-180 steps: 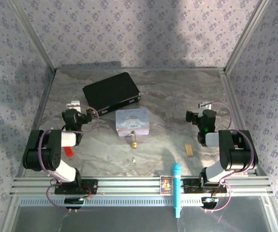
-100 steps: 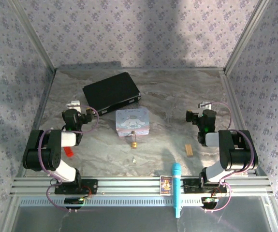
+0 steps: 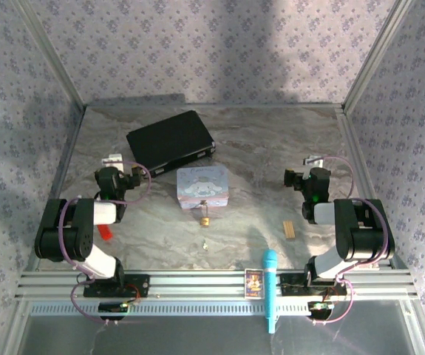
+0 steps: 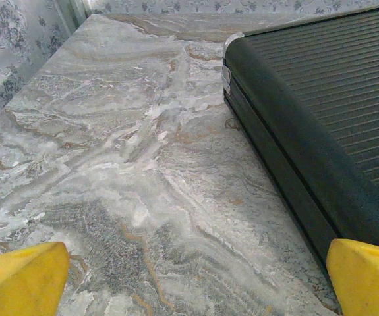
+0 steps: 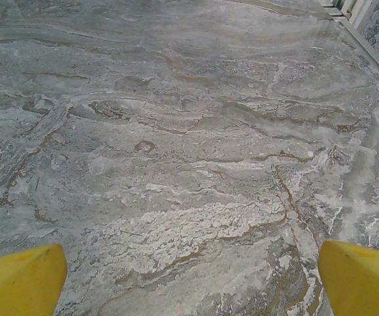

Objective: Unlock a padlock with a key

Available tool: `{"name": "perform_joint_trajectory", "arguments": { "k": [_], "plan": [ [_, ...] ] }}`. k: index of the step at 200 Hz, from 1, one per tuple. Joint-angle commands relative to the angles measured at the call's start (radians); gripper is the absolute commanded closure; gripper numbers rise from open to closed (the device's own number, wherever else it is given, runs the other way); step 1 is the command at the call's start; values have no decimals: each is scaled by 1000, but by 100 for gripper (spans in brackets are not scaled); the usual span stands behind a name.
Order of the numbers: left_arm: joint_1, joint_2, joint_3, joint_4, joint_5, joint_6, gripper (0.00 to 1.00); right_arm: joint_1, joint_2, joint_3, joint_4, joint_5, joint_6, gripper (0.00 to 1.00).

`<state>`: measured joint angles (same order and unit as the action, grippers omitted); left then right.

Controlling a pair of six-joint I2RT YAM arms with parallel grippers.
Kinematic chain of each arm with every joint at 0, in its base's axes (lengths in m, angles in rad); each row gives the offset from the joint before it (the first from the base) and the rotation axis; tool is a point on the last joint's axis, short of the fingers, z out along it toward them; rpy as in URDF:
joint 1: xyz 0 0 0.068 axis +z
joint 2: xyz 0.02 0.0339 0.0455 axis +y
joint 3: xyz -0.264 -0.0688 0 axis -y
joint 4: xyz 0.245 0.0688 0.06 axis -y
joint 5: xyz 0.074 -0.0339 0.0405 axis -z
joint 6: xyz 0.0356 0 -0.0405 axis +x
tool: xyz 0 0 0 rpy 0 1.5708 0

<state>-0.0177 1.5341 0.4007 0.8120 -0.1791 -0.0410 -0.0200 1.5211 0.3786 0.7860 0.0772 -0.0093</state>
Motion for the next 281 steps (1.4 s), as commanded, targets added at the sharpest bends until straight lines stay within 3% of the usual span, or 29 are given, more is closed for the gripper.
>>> {"name": "perform_joint_trajectory", "arguments": {
  "k": [1, 157, 173, 206, 232, 254, 262, 281],
  "plan": [
    [3, 2, 3, 23, 14, 4, 0, -4, 0, 19, 6, -7, -14, 1],
    [5, 0, 3, 25, 20, 7, 0, -22, -15, 21, -9, -36, -2, 1],
    [3, -41, 19, -39, 23, 9, 0, -32, -51, 52, -88, -48, 5, 1],
    [2, -204, 26, -194, -81, -35, 0, -16, -154, 96, -236, -38, -12, 1],
    [1, -365, 85, -426, -107, -172, 0, -20, -283, 169, -448, -31, 98, 1],
    [3, -463, 142, -624, -105, -454, 0, -27, -331, 286, -693, -88, 254, 1],
    [6, -486, 155, -675, -51, -561, 0, -24, -334, 322, -750, -145, 275, 1],
    [4, -503, 175, -722, 166, -663, 0, -5, -348, 368, -849, -241, 347, 1]
  ]
}}
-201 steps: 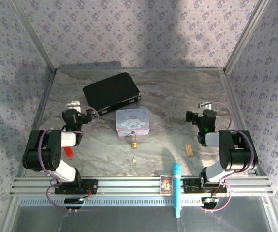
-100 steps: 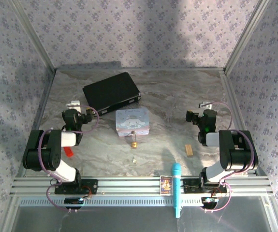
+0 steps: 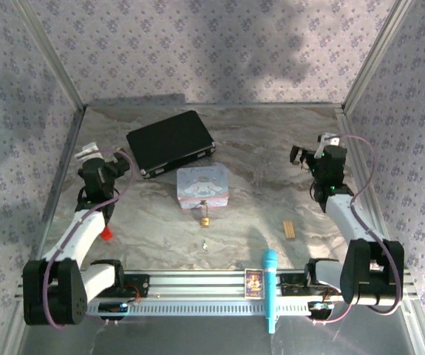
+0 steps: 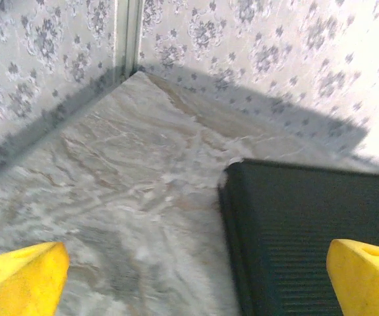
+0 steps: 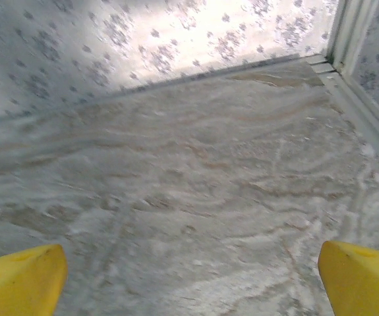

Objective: Unlock a padlock with a key

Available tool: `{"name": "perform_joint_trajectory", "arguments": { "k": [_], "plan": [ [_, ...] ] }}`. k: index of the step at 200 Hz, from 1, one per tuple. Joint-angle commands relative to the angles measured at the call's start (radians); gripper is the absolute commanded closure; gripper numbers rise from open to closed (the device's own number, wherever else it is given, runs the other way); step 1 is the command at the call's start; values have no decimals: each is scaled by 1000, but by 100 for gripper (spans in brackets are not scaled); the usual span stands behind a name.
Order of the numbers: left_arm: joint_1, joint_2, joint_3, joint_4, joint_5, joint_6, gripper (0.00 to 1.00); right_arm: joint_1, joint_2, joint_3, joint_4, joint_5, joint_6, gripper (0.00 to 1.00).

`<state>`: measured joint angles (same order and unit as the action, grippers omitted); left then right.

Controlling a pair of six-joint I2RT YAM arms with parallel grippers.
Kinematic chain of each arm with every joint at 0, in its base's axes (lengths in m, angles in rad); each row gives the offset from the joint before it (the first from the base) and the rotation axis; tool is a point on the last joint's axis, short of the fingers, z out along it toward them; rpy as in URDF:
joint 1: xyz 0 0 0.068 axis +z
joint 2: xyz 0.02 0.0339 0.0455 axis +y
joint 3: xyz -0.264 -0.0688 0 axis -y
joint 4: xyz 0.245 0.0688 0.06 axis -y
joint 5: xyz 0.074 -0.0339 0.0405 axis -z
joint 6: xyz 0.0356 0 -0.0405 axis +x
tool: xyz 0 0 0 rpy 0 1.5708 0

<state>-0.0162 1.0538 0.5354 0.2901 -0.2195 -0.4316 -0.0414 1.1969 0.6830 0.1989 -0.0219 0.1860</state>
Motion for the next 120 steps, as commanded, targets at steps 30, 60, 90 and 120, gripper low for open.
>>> {"name": "perform_joint_trajectory", "arguments": {
  "k": [30, 60, 90, 120],
  "plan": [
    [-123, -8, 186, -556, 254, -274, 0, 155, -58, 92, -383, -174, 203, 2],
    [-285, -18, 247, -722, 313, -279, 0, 385, -71, 97, -522, -75, 249, 6],
    [-391, -55, 210, -747, 402, -369, 0, 632, -54, 72, -572, 30, 342, 9],
    [-501, -70, 153, -709, 456, -466, 1, 854, -9, 21, -497, 101, 474, 13]
  ]
}}
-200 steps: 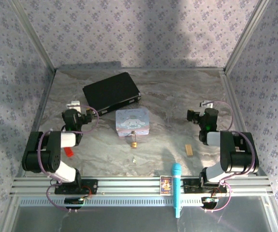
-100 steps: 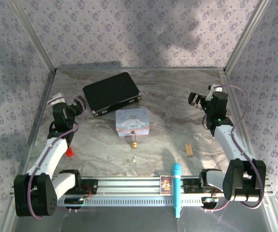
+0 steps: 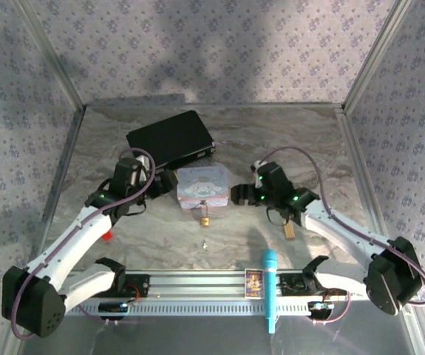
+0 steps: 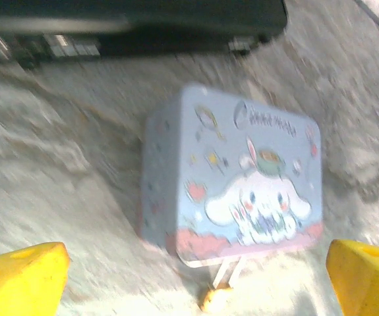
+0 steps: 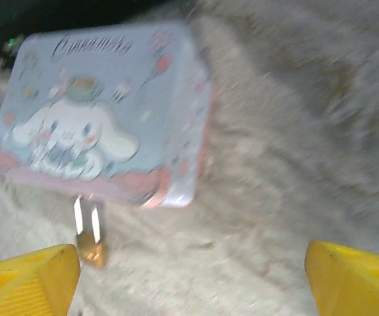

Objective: Unlock a padlock with a key

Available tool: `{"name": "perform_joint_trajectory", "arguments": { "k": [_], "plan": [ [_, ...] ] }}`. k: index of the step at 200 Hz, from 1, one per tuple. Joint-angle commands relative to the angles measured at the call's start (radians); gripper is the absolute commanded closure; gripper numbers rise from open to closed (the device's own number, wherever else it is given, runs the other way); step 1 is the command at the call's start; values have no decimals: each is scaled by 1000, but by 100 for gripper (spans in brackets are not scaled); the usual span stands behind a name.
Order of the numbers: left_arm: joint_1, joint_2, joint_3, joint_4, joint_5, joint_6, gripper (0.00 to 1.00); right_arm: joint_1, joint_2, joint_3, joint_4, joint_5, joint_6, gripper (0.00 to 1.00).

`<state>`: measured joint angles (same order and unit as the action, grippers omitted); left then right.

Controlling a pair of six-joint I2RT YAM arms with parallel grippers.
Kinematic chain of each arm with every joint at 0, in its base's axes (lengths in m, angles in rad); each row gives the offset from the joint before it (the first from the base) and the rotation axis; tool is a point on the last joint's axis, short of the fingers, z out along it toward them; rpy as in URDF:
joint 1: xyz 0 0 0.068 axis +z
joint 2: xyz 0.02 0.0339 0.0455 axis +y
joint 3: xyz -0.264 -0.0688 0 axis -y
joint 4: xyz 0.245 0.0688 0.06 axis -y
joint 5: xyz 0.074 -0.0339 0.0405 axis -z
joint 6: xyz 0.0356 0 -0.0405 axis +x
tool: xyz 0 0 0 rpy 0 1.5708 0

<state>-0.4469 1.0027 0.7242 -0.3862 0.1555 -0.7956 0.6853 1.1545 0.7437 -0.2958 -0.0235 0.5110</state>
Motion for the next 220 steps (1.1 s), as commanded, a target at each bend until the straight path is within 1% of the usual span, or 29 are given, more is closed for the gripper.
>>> {"name": "perform_joint_trajectory", "arguments": {
  "k": [1, 23, 45, 61, 81, 107, 152, 168, 204, 220],
  "plan": [
    [-74, -19, -36, -33, 81, -104, 1, 134, 36, -40, 2, 104, 154, 14],
    [-152, -18, -59, -26, 90, -150, 2, 290, 114, -42, 59, 166, 248, 23],
    [-189, -22, -104, -22, 103, -194, 4, 427, 206, -25, 108, 216, 324, 30],
    [-195, -38, -149, -6, 110, -229, 5, 501, 276, -1, 122, 248, 368, 36],
    [-197, -69, -194, 18, 104, -263, 8, 559, 340, 19, 127, 278, 399, 43],
    [-203, -104, -213, 4, 92, -276, 9, 592, 391, 30, 135, 282, 435, 50],
    [-205, -168, -248, -29, 71, -300, 9, 627, 448, 77, 127, 285, 431, 60],
    [-205, -188, -260, -28, 69, -311, 9, 631, 456, 89, 104, 293, 440, 62],
    [-207, -205, -280, -21, 63, -327, 9, 652, 457, 114, -5, 337, 457, 63],
    [-207, -205, -285, -13, 64, -330, 9, 659, 458, 108, -14, 337, 465, 66]
  ]
}}
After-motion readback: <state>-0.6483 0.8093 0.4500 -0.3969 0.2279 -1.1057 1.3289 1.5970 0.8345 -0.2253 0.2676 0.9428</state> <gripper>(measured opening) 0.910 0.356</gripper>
